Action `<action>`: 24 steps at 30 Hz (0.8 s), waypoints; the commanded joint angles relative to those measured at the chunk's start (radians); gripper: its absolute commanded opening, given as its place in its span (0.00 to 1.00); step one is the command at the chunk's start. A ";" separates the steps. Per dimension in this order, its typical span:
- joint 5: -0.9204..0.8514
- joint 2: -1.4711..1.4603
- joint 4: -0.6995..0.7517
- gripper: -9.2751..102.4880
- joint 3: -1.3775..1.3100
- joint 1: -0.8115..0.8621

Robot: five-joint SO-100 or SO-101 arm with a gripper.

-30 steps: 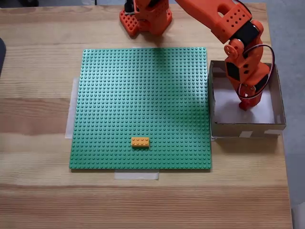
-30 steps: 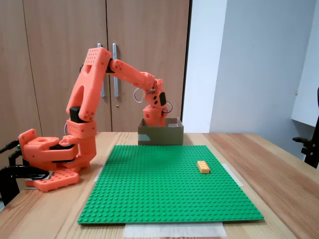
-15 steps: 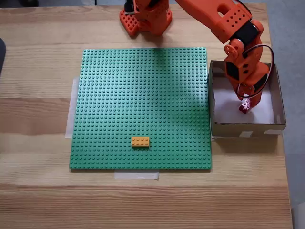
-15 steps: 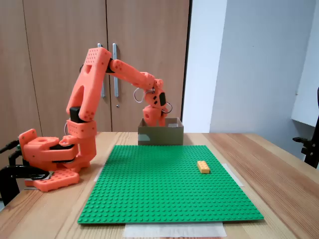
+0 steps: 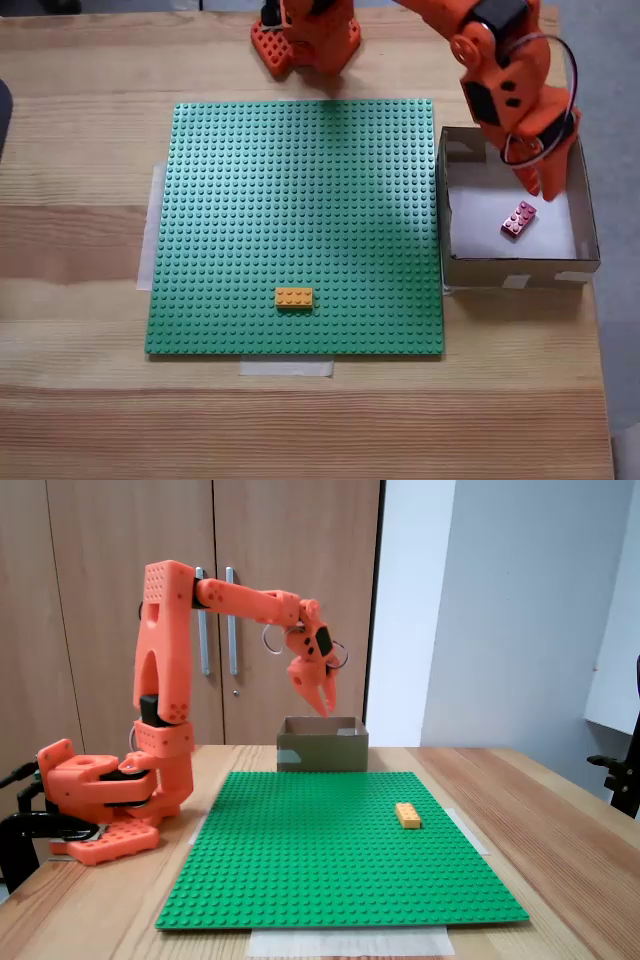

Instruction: Pick the red lego block and put it in the box.

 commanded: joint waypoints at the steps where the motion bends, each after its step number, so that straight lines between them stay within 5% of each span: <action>1: -0.005 0.127 -0.028 0.09 0.014 0.021; 24: -0.081 0.784 -0.440 0.07 0.405 0.430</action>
